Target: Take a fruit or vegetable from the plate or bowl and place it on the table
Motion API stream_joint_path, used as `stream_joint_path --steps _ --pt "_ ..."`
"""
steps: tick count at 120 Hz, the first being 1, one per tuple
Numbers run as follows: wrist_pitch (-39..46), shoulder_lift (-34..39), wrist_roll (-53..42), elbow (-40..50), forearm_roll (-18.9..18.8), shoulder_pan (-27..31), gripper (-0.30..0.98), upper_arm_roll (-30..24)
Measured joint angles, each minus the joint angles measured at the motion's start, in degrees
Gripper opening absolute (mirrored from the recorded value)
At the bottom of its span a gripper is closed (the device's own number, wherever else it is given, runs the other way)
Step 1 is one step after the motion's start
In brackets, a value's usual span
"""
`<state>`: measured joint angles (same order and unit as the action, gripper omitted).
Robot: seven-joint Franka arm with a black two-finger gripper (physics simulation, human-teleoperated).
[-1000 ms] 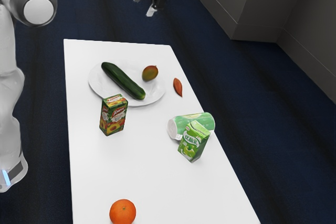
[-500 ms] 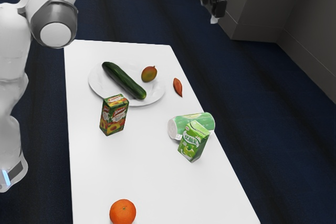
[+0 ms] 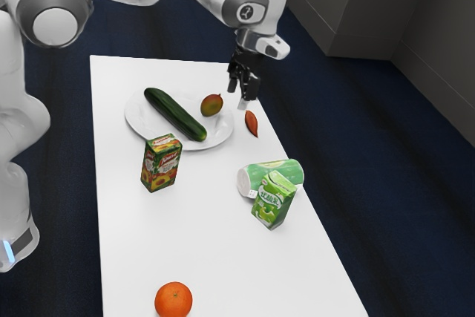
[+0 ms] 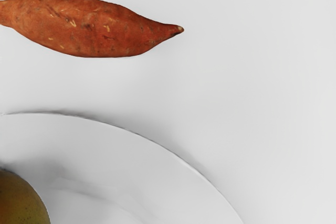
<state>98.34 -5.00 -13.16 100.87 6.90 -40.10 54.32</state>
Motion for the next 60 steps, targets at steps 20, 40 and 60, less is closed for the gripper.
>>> stream_joint_path --steps 20,40,60 --pt "5.1 0.4 -2.4 3.1 0.5 -0.3 0.66 1.4" --pt "5.7 1.5 -4.3 3.4 0.0 -0.6 0.66 5.1" --pt "5.2 1.4 -5.8 4.7 -0.7 0.5 0.66 6.2"
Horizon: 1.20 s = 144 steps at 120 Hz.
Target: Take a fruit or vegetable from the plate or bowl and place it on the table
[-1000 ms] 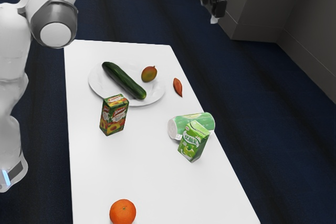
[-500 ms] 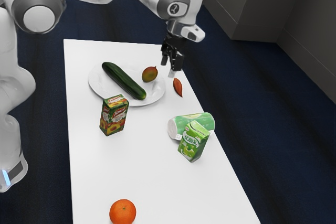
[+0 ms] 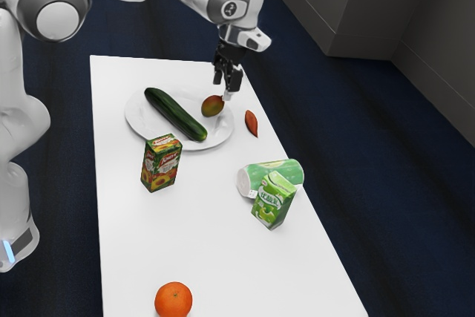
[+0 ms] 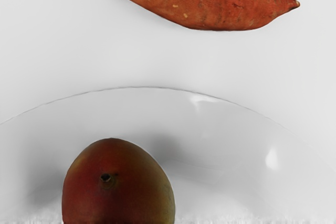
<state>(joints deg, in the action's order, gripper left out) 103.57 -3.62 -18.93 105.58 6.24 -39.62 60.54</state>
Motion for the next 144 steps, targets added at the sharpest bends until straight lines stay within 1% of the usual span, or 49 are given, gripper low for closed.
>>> stream_joint_path --steps 23,45,93,117,144 --pt "1.3 -0.1 -1.2 4.7 -0.3 -0.5 0.68 0.1" --pt "4.2 -1.0 -2.0 5.1 -0.3 1.3 0.66 0.1" --pt "11.4 -1.8 -3.1 8.0 -0.4 1.5 0.66 0.0" --pt "13.5 -2.5 -3.4 9.3 -0.3 2.7 0.66 0.0" --pt "15.7 -2.6 -3.7 9.9 -0.3 2.6 0.64 -0.1"
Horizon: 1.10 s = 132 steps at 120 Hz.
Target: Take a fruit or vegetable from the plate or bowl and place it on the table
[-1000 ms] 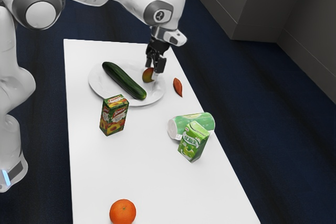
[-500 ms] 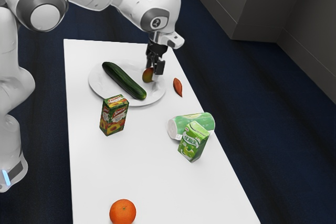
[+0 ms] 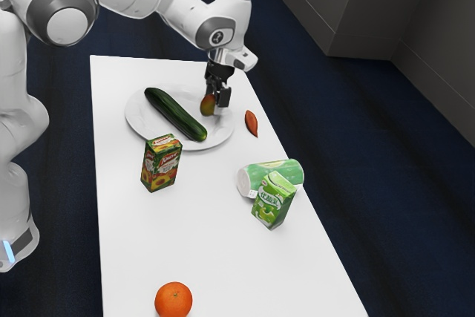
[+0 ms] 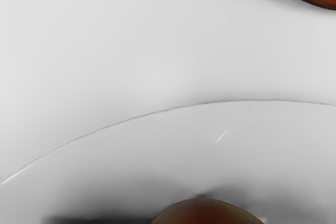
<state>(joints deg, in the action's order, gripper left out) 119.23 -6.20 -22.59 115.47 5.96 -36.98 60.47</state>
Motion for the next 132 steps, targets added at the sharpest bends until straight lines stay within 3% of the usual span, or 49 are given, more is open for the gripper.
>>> stream_joint_path --steps 38,68,132 --pt "0.7 0.1 -0.2 0.2 -0.4 -0.1 0.42 -0.1" --pt "-1.9 0.7 -0.3 -0.2 -0.6 -0.2 0.38 -0.1" --pt "-15.4 2.5 0.4 -5.4 -1.7 -0.5 0.29 -0.2"
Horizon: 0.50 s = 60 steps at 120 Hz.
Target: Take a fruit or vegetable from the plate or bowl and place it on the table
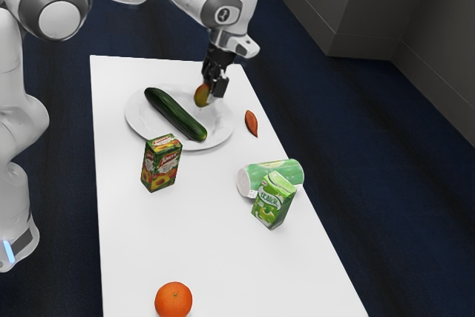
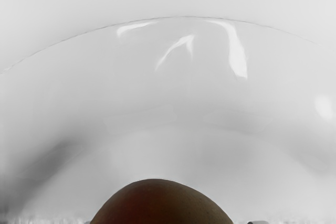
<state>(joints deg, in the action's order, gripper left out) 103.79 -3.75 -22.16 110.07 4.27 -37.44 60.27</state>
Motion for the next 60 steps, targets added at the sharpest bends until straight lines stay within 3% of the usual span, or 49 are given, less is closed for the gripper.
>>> stream_joint_path --steps 24,48,60 --pt "-4.2 1.7 0.4 -4.5 -0.6 0.6 0.29 -2.6" --pt "-6.5 6.2 2.7 -5.9 -2.8 0.7 0.29 -10.5" --pt "-7.3 9.3 4.7 -6.2 -5.2 0.5 0.29 -17.1"
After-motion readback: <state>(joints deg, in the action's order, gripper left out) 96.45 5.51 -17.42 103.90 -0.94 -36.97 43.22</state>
